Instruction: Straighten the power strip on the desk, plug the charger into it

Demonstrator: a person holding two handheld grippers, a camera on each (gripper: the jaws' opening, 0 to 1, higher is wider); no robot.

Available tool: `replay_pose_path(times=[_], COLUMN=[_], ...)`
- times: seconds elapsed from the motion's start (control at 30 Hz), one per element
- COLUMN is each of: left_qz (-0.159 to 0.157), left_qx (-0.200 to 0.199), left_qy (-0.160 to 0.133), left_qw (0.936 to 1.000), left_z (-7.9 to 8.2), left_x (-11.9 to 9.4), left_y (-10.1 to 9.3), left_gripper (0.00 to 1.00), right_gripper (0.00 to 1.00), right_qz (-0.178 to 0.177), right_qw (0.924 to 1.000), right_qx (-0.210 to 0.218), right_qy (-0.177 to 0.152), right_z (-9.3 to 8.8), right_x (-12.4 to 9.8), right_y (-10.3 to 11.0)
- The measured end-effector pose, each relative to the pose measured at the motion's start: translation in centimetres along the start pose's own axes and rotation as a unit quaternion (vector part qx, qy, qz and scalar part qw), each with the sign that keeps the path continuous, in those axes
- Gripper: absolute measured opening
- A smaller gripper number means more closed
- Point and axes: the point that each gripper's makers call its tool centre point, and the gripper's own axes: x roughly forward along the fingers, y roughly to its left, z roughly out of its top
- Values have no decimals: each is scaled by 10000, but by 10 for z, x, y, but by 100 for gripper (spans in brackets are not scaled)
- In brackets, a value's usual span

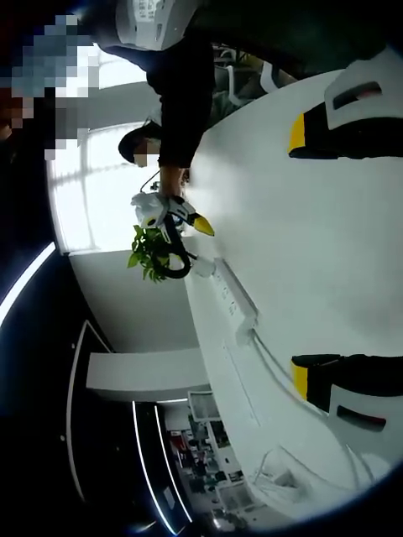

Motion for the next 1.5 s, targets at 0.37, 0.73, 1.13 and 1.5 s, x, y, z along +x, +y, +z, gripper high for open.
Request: replay_pose_path(times=[0.37, 0.73, 1.13, 1.5], left_qz=[20, -25, 17, 47], left_qx=[-19, -27, -61, -79], left_qy=[-10, -10, 13, 34], left_qw=[10000, 10000, 10000, 10000], left_z=[0, -2, -4, -6], left_x=[-1, -2, -2, -2], left_y=[2, 0, 2, 4], left_gripper=[99, 99, 99, 99], right_gripper=[73, 64, 51, 48], right_qz=[28, 131, 96, 156], right_qw=[9997, 9985, 9962, 9954], right_qx=[-243, -518, -835, -905], right_qy=[42, 130, 205, 283], right_z=[6, 10, 13, 12], right_x=[8, 17, 22, 27], right_y=[-2, -1, -4, -10])
